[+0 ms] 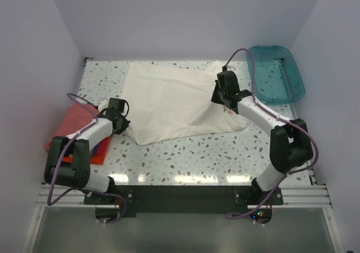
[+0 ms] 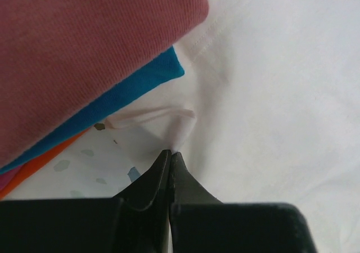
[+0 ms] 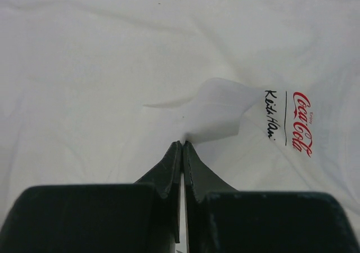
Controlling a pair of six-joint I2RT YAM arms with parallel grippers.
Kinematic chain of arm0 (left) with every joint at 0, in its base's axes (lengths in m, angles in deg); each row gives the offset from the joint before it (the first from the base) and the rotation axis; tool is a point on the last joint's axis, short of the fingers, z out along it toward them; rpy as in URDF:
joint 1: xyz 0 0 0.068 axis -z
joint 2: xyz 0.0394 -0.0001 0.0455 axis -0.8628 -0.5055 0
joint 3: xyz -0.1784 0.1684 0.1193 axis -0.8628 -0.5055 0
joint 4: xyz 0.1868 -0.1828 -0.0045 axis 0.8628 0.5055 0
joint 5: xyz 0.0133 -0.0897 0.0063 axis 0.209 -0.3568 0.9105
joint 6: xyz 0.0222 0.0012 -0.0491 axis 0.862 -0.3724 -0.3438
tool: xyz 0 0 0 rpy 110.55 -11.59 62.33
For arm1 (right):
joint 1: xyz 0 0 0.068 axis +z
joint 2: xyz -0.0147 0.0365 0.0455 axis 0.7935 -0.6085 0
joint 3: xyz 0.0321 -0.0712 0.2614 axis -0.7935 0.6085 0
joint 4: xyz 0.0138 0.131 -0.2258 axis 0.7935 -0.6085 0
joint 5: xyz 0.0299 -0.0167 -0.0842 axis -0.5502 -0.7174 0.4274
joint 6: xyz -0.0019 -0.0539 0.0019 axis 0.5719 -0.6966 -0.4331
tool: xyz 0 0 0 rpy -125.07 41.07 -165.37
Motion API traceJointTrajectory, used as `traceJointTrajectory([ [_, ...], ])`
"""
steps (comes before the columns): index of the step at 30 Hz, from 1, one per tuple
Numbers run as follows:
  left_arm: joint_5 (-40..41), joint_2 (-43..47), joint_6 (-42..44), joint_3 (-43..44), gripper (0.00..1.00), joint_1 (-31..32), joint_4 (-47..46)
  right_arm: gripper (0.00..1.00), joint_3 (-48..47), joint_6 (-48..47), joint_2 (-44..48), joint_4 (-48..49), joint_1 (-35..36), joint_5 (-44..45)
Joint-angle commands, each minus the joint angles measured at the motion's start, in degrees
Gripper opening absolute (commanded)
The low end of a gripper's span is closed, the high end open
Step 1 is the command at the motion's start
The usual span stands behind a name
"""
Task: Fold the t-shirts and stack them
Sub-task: Flatten the tshirt out
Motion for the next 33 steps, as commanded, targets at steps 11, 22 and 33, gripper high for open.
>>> traceJointTrajectory([
  [11, 1.2, 20.5, 0.5, -2.7, 0.0, -0.2, 10.9, 0.0, 17.5, 1.4, 29.2, -5.2, -0.4, -1.8],
  [22, -1.7, 34.2, -1.7, -13.1, 0.0, -0.2, 17.0, 0.0, 35.3, 9.8, 65.5, -27.1, -0.4, -11.7],
  [33, -4.0, 32.8, -4.0, -15.4, 0.0, -0.2, 15.0, 0.43, 43.5, 16.7, 78.4, -33.7, -0.4, -22.4],
])
